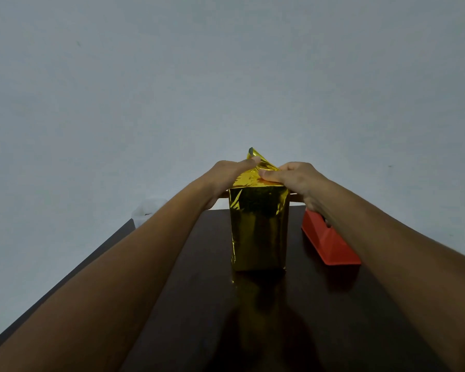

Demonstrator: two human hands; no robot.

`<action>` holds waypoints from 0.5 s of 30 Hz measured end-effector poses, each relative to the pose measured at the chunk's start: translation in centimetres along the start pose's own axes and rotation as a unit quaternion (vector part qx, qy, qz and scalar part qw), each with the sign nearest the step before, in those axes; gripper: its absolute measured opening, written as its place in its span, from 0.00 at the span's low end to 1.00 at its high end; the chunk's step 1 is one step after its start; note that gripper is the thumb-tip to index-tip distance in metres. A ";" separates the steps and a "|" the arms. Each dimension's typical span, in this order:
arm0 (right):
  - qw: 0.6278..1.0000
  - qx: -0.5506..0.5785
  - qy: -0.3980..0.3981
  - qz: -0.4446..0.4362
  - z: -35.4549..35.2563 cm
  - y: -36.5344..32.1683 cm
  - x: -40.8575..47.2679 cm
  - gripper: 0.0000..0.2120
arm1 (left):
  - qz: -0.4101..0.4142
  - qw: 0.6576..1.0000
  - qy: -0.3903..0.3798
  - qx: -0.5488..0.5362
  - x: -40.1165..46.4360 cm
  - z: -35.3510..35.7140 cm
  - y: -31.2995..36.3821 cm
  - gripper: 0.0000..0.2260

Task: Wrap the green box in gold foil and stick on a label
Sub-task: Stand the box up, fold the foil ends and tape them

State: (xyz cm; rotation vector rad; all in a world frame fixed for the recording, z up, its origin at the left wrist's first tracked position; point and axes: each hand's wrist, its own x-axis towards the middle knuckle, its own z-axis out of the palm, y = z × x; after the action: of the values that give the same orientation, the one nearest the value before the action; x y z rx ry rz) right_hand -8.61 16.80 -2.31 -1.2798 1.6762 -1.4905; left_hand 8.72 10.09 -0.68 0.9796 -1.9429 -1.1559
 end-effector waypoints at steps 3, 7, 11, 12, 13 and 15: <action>1.000 0.012 0.009 0.006 -0.3 -0.1 -0.3 0.23 | 0.015 0.999 0.037 0.030 0.5 0.8 0.1 0.24; 0.998 0.035 0.030 0.031 -0.9 0.3 -0.4 0.23 | 0.008 0.999 0.049 0.020 0.6 0.8 -0.1 0.21; 0.999 0.030 -0.002 0.043 -0.9 0.2 -0.4 0.33 | 0.001 0.997 0.060 0.038 0.6 1.0 0.4 0.16; 0.999 0.025 -0.018 0.042 -0.9 0.2 -0.5 0.37 | -0.001 0.997 0.061 0.039 0.6 1.0 0.5 0.15; 0.999 0.014 -0.030 0.038 -0.9 0.2 -0.6 0.39 | -0.001 0.997 0.061 0.039 0.7 1.1 0.6 0.14; 0.999 -0.007 -0.036 0.019 -0.8 0.4 -0.7 0.33 | -0.002 0.998 0.059 0.038 0.6 1.0 0.7 0.13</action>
State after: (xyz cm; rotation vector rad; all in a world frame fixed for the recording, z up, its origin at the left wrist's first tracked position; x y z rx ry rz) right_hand -9.18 17.77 -2.61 -1.2861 1.6572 -1.3969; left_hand 7.40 10.23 -0.36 1.0669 -1.9027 -1.0102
